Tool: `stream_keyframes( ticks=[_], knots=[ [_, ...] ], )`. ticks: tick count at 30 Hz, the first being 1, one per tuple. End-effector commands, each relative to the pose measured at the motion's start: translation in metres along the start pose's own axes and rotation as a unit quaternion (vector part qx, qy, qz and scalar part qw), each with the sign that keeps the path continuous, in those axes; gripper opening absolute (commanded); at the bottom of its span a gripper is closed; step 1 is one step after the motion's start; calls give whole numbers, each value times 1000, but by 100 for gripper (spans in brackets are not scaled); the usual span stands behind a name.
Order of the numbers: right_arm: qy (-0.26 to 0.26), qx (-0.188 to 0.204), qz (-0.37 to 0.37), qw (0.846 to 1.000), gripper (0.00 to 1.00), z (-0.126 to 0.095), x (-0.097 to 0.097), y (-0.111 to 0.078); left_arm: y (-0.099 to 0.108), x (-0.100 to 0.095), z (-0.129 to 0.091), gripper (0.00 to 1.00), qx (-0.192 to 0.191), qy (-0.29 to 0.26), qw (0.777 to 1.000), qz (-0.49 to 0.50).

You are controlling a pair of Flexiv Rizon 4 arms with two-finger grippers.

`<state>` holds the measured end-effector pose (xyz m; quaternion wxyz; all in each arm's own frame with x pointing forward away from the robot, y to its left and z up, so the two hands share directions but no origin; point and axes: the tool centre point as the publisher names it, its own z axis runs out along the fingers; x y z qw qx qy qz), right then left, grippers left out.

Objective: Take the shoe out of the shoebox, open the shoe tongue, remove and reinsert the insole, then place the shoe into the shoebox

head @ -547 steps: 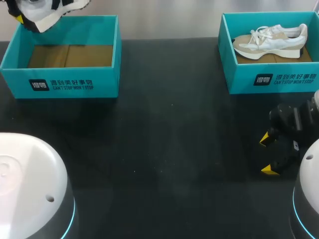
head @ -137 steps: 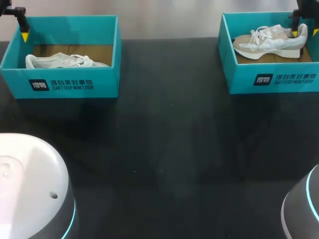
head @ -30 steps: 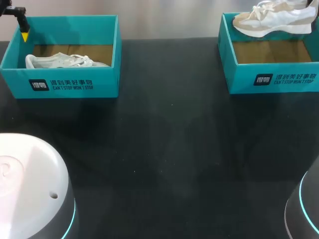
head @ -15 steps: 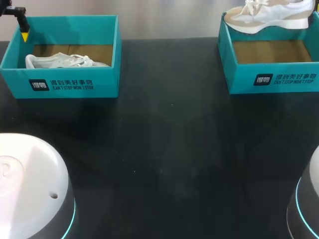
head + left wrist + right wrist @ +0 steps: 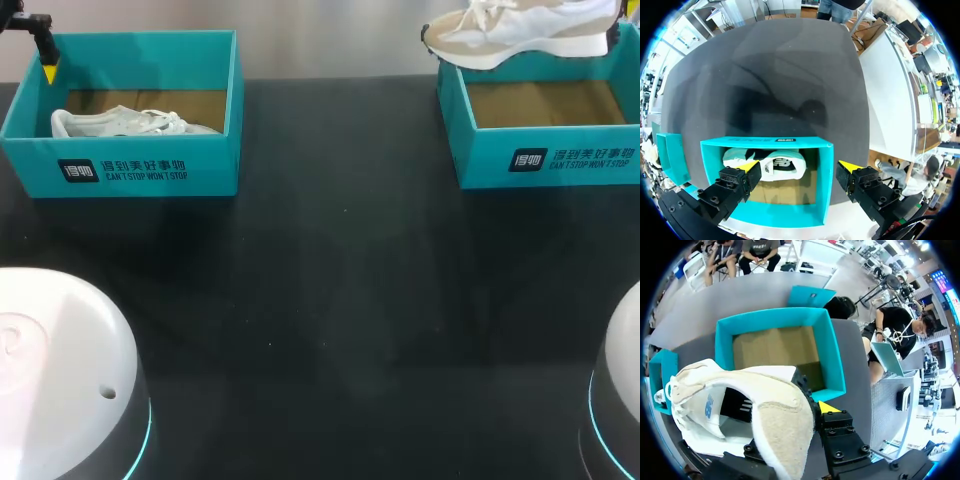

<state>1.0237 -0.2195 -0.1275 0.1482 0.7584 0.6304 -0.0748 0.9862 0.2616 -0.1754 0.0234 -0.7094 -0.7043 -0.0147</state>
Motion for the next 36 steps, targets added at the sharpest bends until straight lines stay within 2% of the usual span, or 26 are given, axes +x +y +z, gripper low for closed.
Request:
stream_keyframes(
  ticks=[1,3,19,21,22,27,32,36],
  knots=[
    [-7,-78,9,997,0,-20,6,-29,-2,0,0,100,-2,1,1000,0],
    [4,-80,18,997,0,-24,10,-40,-2,0,0,100,-2,1,1000,0],
    [4,-80,18,997,0,-24,10,-40,-2,0,0,100,-2,1,1000,0],
    [-20,-79,7,997,0,-42,18,-53,-2,0,0,100,-2,1,1000,0],
    [-12,-88,11,996,0,-50,20,-63,-2,0,0,100,-2,1,1000,0],
    [-36,-86,28,995,0,-81,36,-109,-2,0,0,100,-2,1,1000,0],
    [-49,-72,36,996,0,-91,60,-140,-2,0,0,100,-2,1,1000,0],
    [-59,-51,34,996,0,-89,85,-157,-2,0,0,100,-2,1,1000,0]
  ],
)
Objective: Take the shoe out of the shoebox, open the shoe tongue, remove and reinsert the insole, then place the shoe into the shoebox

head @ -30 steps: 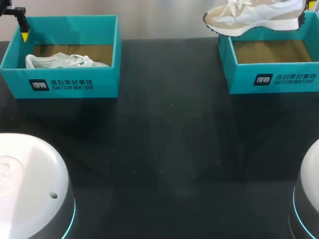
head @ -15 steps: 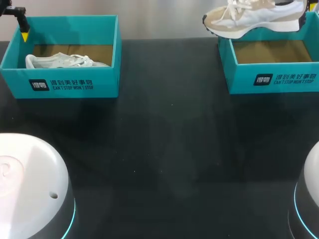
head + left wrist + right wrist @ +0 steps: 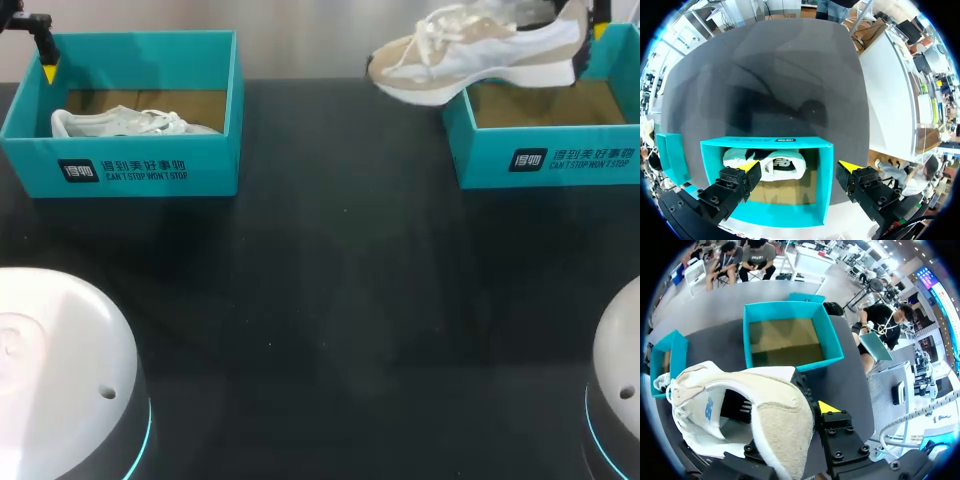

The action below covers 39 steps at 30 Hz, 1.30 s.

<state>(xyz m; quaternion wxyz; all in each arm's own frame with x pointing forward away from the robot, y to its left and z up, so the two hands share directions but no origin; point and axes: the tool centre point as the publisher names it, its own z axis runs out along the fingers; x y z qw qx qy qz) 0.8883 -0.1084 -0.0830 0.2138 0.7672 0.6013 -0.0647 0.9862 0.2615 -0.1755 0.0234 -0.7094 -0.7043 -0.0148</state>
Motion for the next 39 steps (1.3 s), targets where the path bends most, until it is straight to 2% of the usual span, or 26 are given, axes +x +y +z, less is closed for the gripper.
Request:
stream_keyframes(
  ticks=[1,3,20,24,30,32,39],
  knots=[
    [-22,7,-2,1000,0,-4,26,-18,-2,0,0,100,-2,1,1000,0],
    [-7,18,4,1000,0,-2,39,-27,-2,0,0,100,-2,1,1000,0],
    [-7,18,4,1000,0,-2,39,-27,-2,0,0,100,-2,1,1000,0],
    [-27,36,-20,999,0,-3,70,-62,-2,0,0,100,-2,1,1000,0],
    [-43,30,-39,998,0,-1,108,-117,-2,0,0,100,-2,1,1000,0],
    [-50,21,-41,998,0,1,116,-134,-2,0,0,100,-2,1,1000,0],
    [-72,27,-37,996,0,8,128,-184,-2,0,0,100,-2,1,1000,0]
  ],
)
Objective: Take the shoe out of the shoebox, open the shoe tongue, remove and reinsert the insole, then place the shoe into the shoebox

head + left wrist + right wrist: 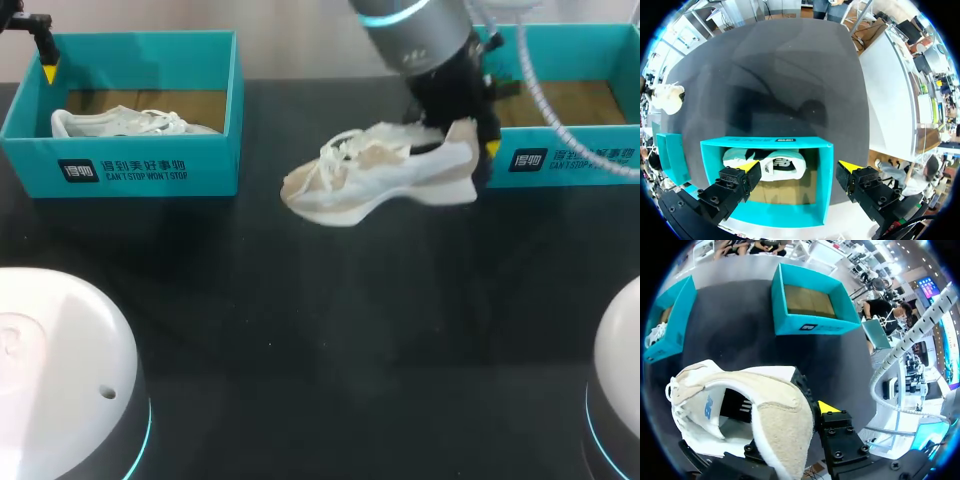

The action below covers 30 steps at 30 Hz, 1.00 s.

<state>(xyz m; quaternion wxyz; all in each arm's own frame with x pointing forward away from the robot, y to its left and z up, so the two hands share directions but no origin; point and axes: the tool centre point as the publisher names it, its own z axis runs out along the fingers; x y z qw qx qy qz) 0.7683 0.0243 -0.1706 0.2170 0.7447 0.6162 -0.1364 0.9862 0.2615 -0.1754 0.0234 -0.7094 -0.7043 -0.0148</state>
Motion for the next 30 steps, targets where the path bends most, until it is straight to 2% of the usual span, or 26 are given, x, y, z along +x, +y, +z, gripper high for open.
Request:
stream_keyframes(
  ticks=[1,4,19,24,26,30],
  knots=[
    [-11,-6,10,1000,0,4,15,-30,-2,0,0,100,-2,1,1000,0],
    [22,13,23,999,0,14,33,-54,-2,0,0,100,-2,1,1000,0],
    [22,13,23,999,0,14,33,-54,-2,0,0,100,-2,1,1000,0],
    [20,7,15,1000,0,21,59,-87,-2,0,0,100,-2,1,1000,0],
    [37,9,5,999,0,31,70,-104,-2,0,0,100,-2,1,1000,0],
    [64,13,-3,998,0,43,86,-125,-2,0,0,100,-2,1,1000,0]
  ],
)
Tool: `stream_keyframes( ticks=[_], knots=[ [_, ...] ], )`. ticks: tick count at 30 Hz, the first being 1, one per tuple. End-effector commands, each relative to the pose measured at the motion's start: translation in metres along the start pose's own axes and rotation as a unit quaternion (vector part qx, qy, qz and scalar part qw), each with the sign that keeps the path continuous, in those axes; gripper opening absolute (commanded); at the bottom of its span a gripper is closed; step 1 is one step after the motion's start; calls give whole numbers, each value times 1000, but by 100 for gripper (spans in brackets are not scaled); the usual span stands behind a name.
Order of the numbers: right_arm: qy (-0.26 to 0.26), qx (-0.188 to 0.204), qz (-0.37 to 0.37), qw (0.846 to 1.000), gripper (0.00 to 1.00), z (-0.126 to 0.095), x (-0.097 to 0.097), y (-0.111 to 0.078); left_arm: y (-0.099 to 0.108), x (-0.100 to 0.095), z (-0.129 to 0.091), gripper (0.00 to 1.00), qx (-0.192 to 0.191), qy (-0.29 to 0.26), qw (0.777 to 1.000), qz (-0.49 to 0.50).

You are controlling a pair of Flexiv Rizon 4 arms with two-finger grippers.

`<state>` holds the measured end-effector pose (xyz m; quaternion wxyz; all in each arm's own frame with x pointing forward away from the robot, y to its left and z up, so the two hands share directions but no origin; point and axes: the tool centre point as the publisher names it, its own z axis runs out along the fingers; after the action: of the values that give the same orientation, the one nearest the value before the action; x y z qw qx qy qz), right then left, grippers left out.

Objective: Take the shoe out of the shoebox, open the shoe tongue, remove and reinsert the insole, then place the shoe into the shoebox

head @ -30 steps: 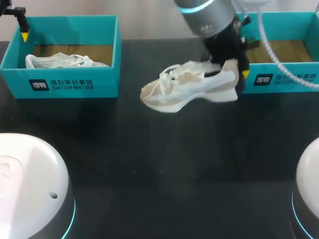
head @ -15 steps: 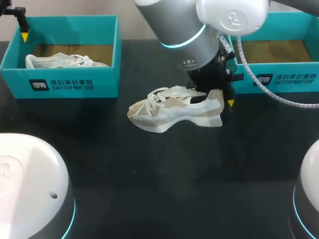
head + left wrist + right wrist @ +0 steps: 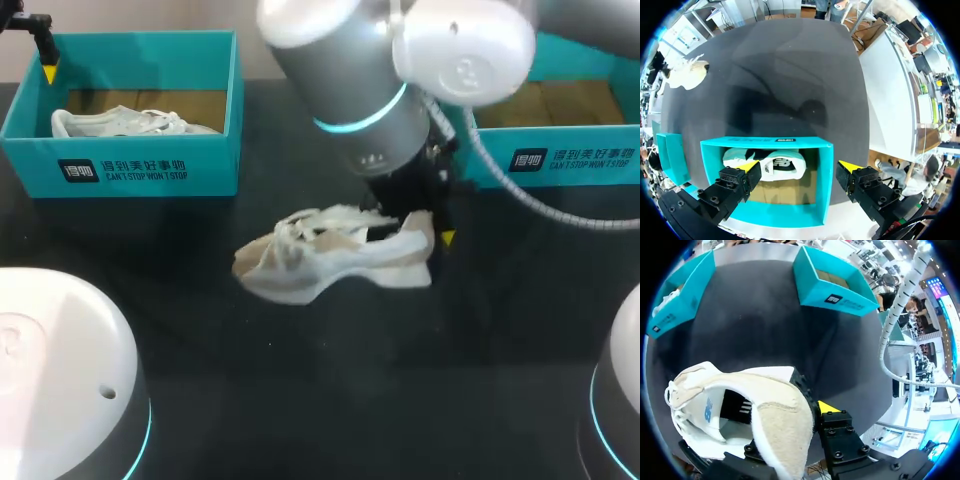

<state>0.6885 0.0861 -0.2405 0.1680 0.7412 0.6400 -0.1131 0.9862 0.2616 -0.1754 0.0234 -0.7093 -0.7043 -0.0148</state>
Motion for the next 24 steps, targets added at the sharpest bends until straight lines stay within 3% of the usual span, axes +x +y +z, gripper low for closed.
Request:
stream_keyframes(
  ticks=[1,6,10,24],
  knots=[
    [28,-7,17,999,0,23,18,-30,-2,0,0,100,-2,1,1000,0],
    [44,-4,19,999,0,36,29,-47,-2,0,0,100,-2,1,1000,0],
    [103,10,4,995,0,48,35,-66,-2,0,0,100,-2,1,1000,0],
    [97,11,0,995,0,52,40,-67,-2,0,0,100,-2,1,1000,0]
  ],
)
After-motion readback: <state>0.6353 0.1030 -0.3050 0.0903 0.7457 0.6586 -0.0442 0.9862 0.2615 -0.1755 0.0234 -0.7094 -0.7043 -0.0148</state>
